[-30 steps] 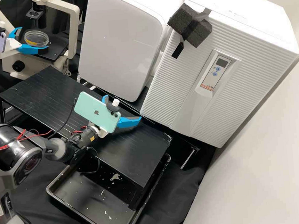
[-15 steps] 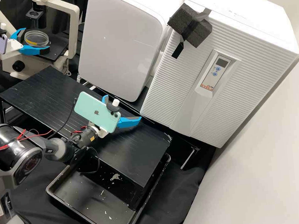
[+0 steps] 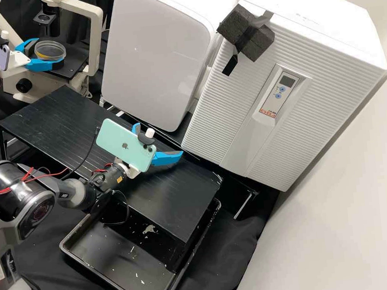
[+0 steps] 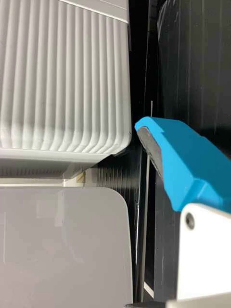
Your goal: Place the petri dish on the bench
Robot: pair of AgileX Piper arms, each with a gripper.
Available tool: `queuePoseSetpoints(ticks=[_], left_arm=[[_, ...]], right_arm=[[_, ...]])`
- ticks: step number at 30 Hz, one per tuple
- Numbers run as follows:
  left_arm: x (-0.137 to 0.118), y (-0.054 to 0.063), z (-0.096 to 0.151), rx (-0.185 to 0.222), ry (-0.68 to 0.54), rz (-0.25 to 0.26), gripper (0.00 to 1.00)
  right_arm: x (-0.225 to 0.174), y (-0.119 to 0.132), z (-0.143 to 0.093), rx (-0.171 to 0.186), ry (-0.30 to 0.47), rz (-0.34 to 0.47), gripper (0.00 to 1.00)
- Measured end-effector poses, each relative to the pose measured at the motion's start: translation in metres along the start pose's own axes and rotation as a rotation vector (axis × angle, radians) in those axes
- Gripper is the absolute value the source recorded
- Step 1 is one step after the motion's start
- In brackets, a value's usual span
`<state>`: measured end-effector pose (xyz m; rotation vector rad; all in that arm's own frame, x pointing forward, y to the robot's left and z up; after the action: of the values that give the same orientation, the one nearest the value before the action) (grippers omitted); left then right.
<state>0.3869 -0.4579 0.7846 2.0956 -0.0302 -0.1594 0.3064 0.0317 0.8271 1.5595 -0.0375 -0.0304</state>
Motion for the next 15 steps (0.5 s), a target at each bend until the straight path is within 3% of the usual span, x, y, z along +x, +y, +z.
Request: queuePoseSetpoints(ticks=[15], left_arm=[[-0.0019, -0.0017, 0.0019, 0.011, -0.026, 0.004, 0.0]], right_arm=[[0.0, 0.0, 0.0, 0.0, 0.0, 0.0, 1.0]])
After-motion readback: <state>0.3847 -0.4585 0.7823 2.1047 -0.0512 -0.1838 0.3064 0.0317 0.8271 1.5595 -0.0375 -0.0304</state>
